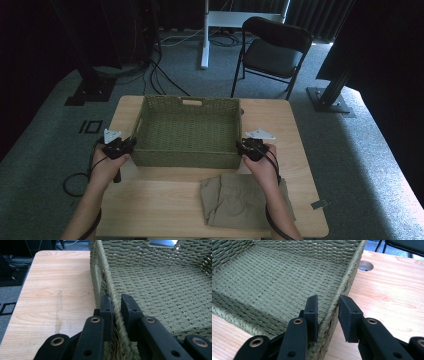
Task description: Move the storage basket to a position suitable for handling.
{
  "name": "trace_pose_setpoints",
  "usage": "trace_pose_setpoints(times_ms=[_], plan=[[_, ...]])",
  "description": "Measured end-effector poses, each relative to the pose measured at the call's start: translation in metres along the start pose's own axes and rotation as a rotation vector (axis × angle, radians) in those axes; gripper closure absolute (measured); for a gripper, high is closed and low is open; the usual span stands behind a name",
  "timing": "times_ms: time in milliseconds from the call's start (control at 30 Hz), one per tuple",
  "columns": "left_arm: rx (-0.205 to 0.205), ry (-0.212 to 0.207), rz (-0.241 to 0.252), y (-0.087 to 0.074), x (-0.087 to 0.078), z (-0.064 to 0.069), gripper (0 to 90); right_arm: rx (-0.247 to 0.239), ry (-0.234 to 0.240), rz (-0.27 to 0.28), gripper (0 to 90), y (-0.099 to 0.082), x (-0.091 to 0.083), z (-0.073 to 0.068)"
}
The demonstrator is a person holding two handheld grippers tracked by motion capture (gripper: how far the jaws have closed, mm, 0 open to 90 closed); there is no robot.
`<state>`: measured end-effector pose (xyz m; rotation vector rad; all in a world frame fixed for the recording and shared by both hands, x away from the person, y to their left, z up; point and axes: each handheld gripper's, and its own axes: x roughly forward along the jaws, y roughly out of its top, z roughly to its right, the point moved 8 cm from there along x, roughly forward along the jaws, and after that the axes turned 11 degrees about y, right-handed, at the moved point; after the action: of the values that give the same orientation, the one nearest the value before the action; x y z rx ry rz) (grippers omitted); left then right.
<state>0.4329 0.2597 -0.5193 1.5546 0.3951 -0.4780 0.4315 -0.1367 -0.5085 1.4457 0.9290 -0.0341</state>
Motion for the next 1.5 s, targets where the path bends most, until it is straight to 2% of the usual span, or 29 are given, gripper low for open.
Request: trace_pose_setpoints(times_ms=[133, 233, 467, 667, 867, 967, 1100, 1267, 1367, 1500], plan=[[0.010, -0.017, -0.002, 0.001, 0.001, 0.008, 81.2, 0.006, -0.015, -0.002, 70.3, -0.001, -0.003, 0.007], [0.000, -0.041, 0.002, 0.001, 0.001, 0.016, 80.3, 0.016, -0.025, 0.004, 71.0, -0.002, -0.007, 0.014], [0.019, -0.038, -0.003, 0.003, 0.004, 0.033, 80.2, 0.026, -0.055, -0.003, 72.4, -0.004, -0.014, 0.028], [0.019, -0.077, -0.001, 0.004, 0.005, 0.049, 79.2, 0.054, -0.074, -0.001, 73.9, -0.007, -0.023, 0.042], [0.028, -0.075, -0.009, 0.005, 0.006, 0.061, 79.2, 0.044, -0.100, -0.006, 74.9, -0.009, -0.028, 0.053], [0.043, -0.072, -0.017, 0.006, 0.007, 0.069, 79.2, 0.050, -0.112, -0.004, 75.6, -0.009, -0.030, 0.059], [0.039, -0.075, -0.019, 0.008, 0.011, 0.081, 79.2, 0.064, -0.128, 0.001, 76.1, -0.011, -0.034, 0.069], [0.041, -0.092, -0.017, 0.010, 0.014, 0.095, 79.0, 0.086, -0.145, 0.004, 77.1, -0.013, -0.041, 0.082], [0.042, -0.124, -0.020, 0.009, 0.013, 0.104, 77.8, 0.096, -0.162, 0.004, 78.0, -0.014, -0.045, 0.090], [0.062, -0.119, -0.027, 0.011, 0.014, 0.111, 77.7, 0.102, -0.165, 0.002, 78.2, -0.016, -0.050, 0.096]])
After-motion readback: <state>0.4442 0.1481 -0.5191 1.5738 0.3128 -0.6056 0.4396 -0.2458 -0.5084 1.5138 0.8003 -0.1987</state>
